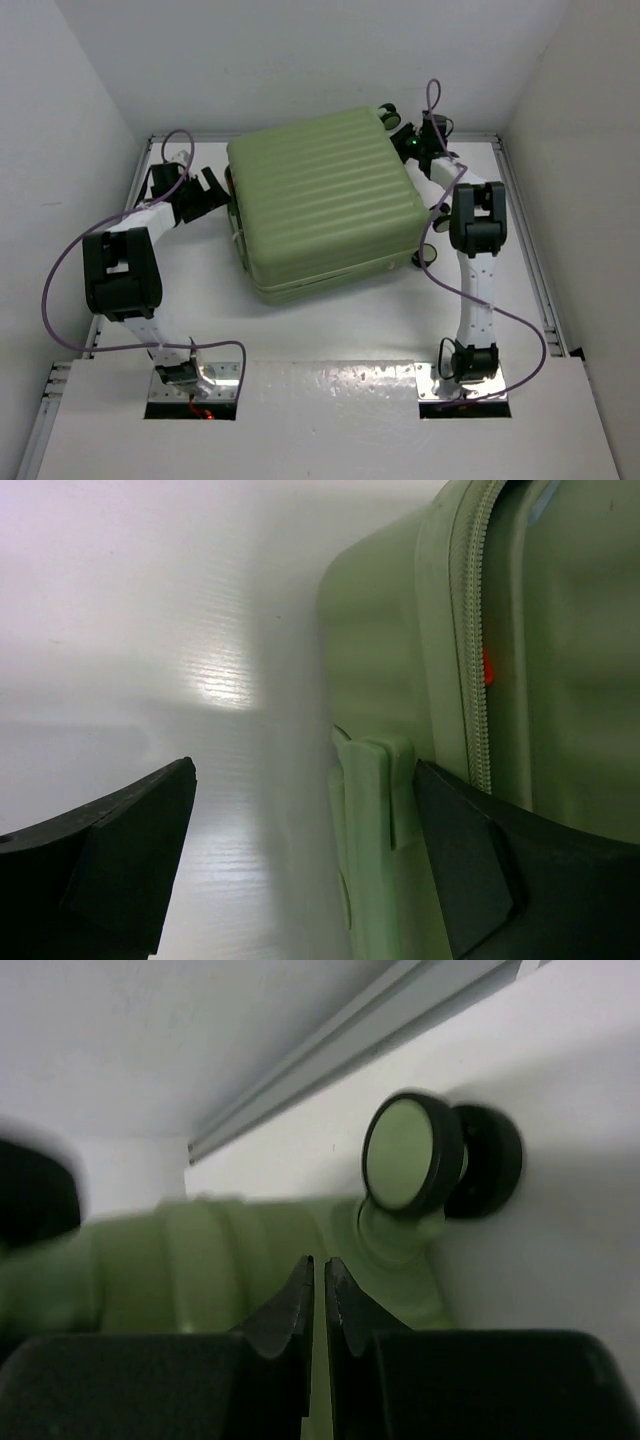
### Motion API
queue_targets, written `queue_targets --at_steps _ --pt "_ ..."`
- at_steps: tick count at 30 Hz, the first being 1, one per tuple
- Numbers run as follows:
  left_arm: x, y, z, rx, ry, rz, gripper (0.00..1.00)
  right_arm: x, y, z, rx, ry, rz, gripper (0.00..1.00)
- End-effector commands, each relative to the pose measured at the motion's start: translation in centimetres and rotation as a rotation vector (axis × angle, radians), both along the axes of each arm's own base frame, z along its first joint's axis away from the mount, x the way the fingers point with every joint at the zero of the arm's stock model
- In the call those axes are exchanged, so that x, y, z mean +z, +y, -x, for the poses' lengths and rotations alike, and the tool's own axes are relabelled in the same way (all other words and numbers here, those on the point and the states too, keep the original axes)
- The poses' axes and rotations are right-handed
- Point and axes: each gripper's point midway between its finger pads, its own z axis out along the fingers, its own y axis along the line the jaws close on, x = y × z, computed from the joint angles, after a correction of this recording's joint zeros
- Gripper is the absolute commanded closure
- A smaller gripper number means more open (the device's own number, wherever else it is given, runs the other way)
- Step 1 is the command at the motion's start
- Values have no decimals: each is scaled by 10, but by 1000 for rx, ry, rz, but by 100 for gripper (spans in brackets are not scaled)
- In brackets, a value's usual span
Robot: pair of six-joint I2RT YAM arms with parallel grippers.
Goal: Pack the luggage
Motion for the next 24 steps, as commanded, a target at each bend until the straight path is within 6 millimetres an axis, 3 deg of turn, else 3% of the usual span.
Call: queue_targets --at_steps 1,6,11,19,24 --pt "19 -25 -3 -71 -54 110 7 47 16 -37 -109 -54 -171 91" --pt "15 -23 0 -64 -49 126 7 57 40 -46 -83 -87 -221 85" --pt "-3 -30 1 -67 -9 154 7 94 43 -40 -53 -167 -296 82" --pt "3 -31 -4 -68 -21 144 1 183 59 -35 3 -339 -386 82" --pt "-6 -23 8 -31 1 148 1 229 76 -27 29 -416 -428 82"
